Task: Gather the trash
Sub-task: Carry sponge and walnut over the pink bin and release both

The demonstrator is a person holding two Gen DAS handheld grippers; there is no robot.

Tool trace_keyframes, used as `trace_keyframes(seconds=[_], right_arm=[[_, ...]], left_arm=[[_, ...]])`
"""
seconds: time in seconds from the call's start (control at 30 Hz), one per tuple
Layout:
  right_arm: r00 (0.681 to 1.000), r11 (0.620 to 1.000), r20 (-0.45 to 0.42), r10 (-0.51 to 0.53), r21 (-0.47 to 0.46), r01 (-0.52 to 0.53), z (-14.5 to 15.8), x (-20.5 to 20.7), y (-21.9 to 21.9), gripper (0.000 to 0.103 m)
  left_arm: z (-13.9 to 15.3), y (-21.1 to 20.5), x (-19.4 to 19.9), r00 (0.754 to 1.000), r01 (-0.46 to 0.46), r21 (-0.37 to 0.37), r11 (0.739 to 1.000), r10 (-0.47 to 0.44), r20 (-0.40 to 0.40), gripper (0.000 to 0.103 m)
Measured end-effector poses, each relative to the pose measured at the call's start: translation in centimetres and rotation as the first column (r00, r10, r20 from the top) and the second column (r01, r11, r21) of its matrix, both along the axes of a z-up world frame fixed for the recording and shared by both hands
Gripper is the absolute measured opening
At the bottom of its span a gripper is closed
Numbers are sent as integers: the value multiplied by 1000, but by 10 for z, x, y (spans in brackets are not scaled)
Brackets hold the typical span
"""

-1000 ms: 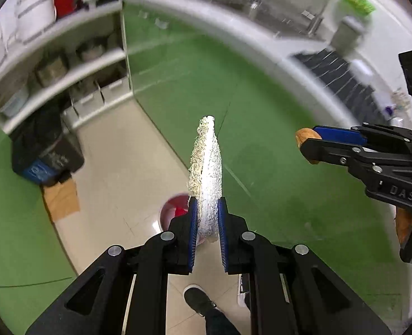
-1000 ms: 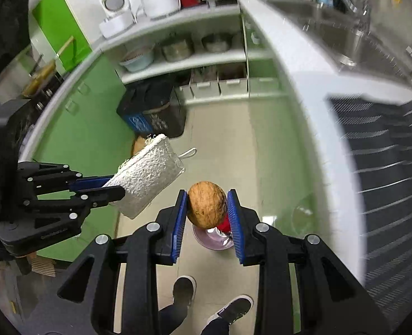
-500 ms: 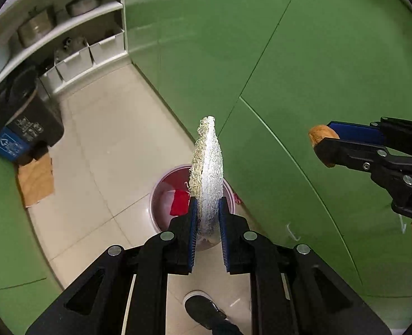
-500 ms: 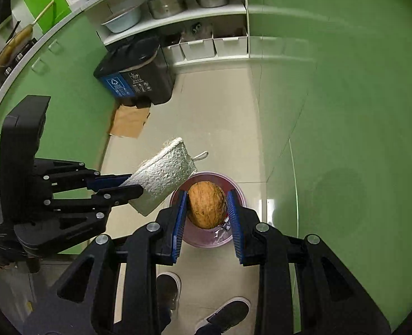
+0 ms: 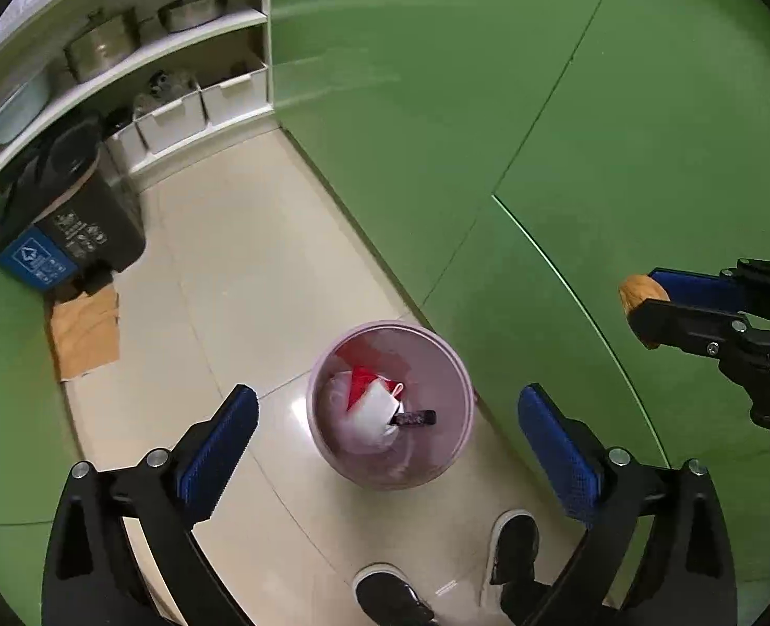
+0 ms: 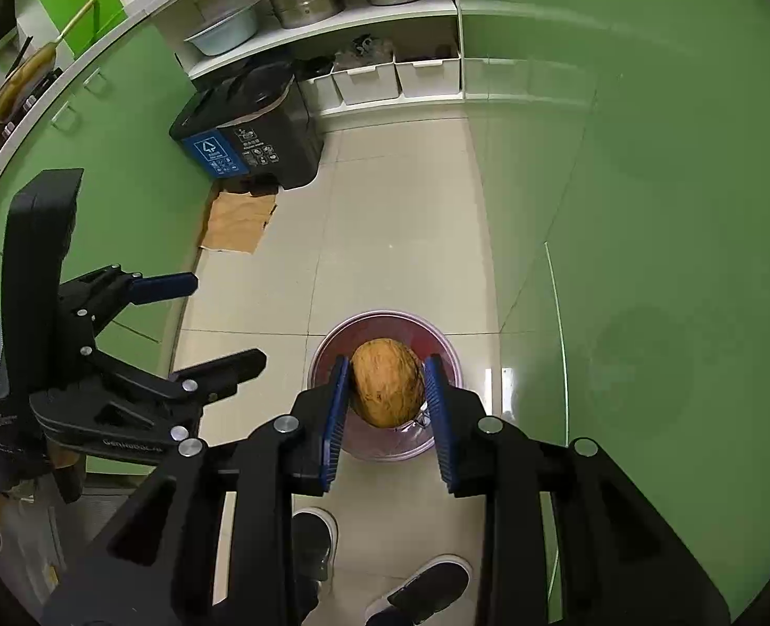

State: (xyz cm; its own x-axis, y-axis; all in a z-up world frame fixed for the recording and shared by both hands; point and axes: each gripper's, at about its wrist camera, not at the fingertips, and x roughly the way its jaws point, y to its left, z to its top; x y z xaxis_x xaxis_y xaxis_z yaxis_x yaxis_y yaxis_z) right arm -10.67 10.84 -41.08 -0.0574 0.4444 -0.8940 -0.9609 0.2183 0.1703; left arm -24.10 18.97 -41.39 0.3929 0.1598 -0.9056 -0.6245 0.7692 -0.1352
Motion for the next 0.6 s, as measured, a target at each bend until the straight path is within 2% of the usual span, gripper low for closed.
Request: trace_keyframes(seconds=[0.4, 0.6], right_arm=[[998, 998, -21, 62, -14, -62, -14, -17, 22, 29], [994, 995, -37, 99, -12, -100, -23, -27, 38, 30]], left_arm=[[22, 18, -38, 995, -96, 23, 995, 95, 33, 96], [24, 29, -51, 991, -128, 30, 991, 126, 42, 96]])
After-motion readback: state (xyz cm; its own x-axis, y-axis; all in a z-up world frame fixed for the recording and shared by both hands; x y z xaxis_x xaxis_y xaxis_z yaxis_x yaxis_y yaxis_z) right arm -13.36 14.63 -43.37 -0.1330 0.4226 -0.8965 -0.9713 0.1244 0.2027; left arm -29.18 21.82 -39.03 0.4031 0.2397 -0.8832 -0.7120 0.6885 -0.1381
